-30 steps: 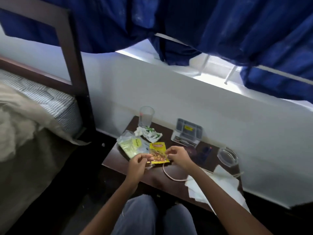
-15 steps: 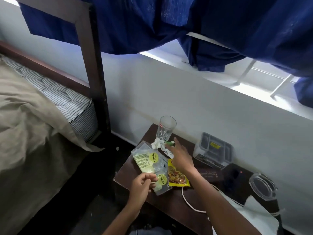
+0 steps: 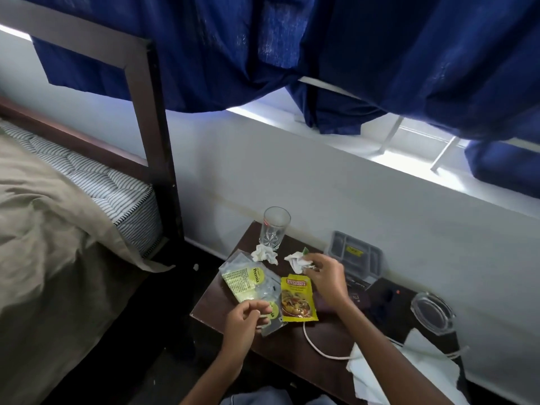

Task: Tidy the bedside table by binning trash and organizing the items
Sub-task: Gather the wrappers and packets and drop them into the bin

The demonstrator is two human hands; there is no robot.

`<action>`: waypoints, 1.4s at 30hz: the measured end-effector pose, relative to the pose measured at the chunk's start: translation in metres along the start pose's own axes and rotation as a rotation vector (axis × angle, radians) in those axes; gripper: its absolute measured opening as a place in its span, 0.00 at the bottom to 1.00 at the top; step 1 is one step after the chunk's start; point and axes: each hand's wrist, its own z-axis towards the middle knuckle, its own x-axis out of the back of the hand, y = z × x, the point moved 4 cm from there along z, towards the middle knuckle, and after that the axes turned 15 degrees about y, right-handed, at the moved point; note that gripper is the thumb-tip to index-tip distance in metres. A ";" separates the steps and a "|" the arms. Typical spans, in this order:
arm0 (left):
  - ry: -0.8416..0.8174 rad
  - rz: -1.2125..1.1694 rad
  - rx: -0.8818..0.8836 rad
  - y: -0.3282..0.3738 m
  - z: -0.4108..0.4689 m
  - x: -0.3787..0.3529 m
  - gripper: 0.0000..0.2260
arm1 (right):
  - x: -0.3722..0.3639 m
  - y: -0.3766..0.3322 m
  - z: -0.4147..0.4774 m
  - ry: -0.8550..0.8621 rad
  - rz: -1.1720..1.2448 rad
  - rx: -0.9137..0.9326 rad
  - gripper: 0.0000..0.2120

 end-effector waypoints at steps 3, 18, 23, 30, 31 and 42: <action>-0.045 -0.027 -0.030 0.018 -0.018 -0.007 0.11 | 0.052 -0.005 -0.024 0.030 0.242 -0.104 0.12; -0.374 0.128 -0.167 0.009 -0.161 -0.074 0.12 | 0.260 0.100 -0.222 0.199 0.873 -0.690 0.16; -0.603 0.244 -0.162 -0.031 -0.232 -0.124 0.13 | 0.291 0.166 -0.296 0.251 0.790 -0.800 0.11; -0.875 0.494 -0.112 -0.094 -0.301 -0.165 0.10 | 0.293 0.264 -0.403 0.184 0.399 -1.084 0.10; -0.895 0.525 -0.116 -0.098 -0.306 -0.167 0.10 | 0.290 0.277 -0.416 0.184 0.338 -1.116 0.11; -0.858 0.590 -0.095 -0.071 -0.278 -0.167 0.09 | 0.261 0.294 -0.403 0.091 0.222 -1.167 0.05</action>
